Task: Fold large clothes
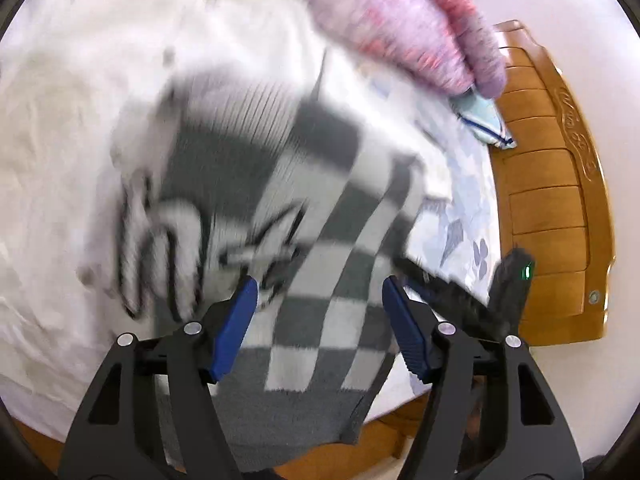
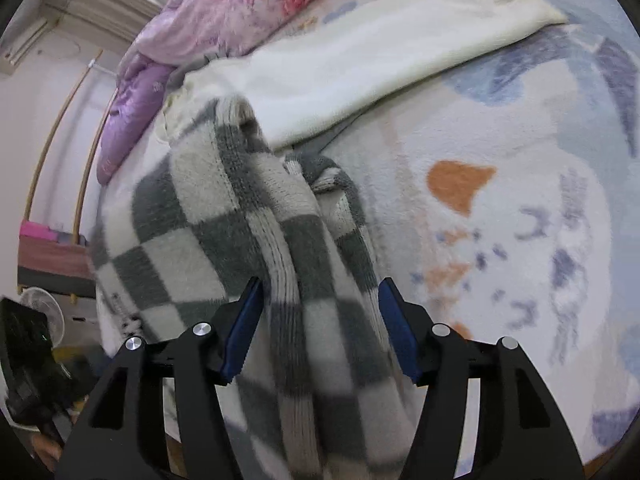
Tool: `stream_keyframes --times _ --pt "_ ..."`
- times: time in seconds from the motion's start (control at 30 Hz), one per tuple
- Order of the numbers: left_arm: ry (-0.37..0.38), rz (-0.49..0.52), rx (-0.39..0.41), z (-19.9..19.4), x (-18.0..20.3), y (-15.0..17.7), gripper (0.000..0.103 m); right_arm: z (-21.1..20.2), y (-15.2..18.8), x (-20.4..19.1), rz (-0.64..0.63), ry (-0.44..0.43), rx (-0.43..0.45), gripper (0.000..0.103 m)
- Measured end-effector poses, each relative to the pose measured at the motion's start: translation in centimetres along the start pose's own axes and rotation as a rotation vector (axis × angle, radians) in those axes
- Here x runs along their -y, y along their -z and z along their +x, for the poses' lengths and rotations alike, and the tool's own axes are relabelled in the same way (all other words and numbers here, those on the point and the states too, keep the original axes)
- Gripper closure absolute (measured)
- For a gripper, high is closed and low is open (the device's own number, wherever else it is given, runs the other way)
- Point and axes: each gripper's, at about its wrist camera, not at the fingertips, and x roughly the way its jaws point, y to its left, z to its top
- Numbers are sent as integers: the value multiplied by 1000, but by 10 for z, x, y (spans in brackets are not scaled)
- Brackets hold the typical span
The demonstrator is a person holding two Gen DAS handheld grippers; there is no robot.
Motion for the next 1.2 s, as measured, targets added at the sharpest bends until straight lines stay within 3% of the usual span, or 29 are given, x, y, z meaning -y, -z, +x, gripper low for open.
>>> stream_keyframes --times 0.07,0.1,0.2,0.23,0.37,0.5,0.6,0.8,0.9,1.07,1.2 --pt "-43 34 34 -13 5 -13 36 -15 2 -7 -29 -9 31 53" --pt "-79 50 44 -14 6 -22 36 -20 0 -13 -42 -40 38 70" --pt "-178 34 59 -14 5 -38 37 -19 -11 -43 -148 -50 30 92" --pt "-194 35 59 -14 6 -43 37 -16 -15 -54 -181 -43 27 95" --pt "-245 56 15 12 3 -54 37 10 -36 -106 -288 -35 -1 96" --pt "-359 153 -82 51 4 -69 34 55 -52 -124 -292 7 -64 97" --pt "-322 119 -137 73 -8 -84 34 93 -59 -110 -260 109 -139 103" --pt "-343 163 -221 106 -15 -101 33 111 -66 -90 -182 124 -157 103" --pt "-333 173 -232 113 -14 -102 24 115 -65 -92 -183 141 -158 103" --pt "-313 203 -236 116 -14 -101 21 112 -67 -87 -130 110 -164 103" --pt "-227 175 -190 97 -19 -99 20 98 -69 -84 -74 27 -162 103"
